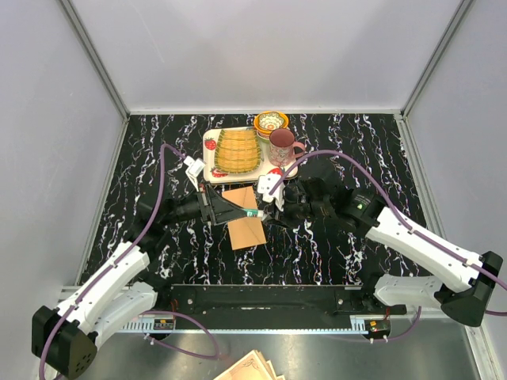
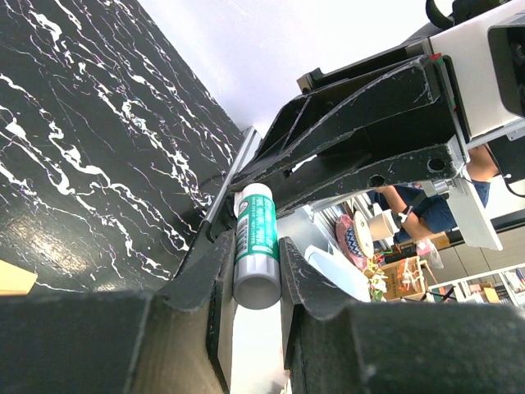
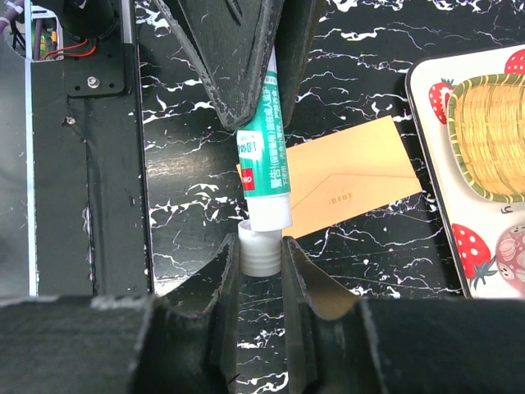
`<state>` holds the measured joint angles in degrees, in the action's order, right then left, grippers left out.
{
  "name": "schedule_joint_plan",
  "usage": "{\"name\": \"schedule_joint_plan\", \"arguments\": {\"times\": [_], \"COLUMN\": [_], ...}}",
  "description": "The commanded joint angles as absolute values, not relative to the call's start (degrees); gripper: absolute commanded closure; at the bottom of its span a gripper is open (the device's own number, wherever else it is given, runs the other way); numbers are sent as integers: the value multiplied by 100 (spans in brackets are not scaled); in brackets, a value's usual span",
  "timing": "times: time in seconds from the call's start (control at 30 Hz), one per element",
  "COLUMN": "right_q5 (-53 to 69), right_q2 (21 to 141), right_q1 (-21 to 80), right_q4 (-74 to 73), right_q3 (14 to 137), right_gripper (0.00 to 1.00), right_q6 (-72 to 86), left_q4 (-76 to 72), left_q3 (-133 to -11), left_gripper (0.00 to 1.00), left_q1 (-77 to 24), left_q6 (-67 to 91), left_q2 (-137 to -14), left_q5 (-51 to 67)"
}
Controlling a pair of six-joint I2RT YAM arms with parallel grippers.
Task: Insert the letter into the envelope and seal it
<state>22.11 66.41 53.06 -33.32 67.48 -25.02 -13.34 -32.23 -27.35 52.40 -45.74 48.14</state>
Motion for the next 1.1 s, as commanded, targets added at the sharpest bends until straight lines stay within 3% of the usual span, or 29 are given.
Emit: {"name": "schedule_joint_plan", "arguments": {"times": [0.0,0.4,0.77,1.07], "right_q5": [2171,2118,2601,2777], "right_q2": [6566,6337,6618,6864], "right_q1": [5361,5361,5361,5405], "right_q4": [-2927,-2610,-3032,-2971], "right_q3": [6952,6785,7057,7338], "right_gripper": [89,91,93,93], "right_q6": [-2294,-2171,-3313,-3200], "left_q4": [-1389,-1537,-1204,-1783], "left_q3": [-3226,-3173,-3322,-3174], "left_gripper": [100,100,100,100], "left_q1": [-2804,-2812,-3155,-3357], "left_q6": [5159,5247,5010,5448], "left_q2": [-4447,-4482,-4649,-4930], "left_q5": [4790,4886,4825,4702]}}
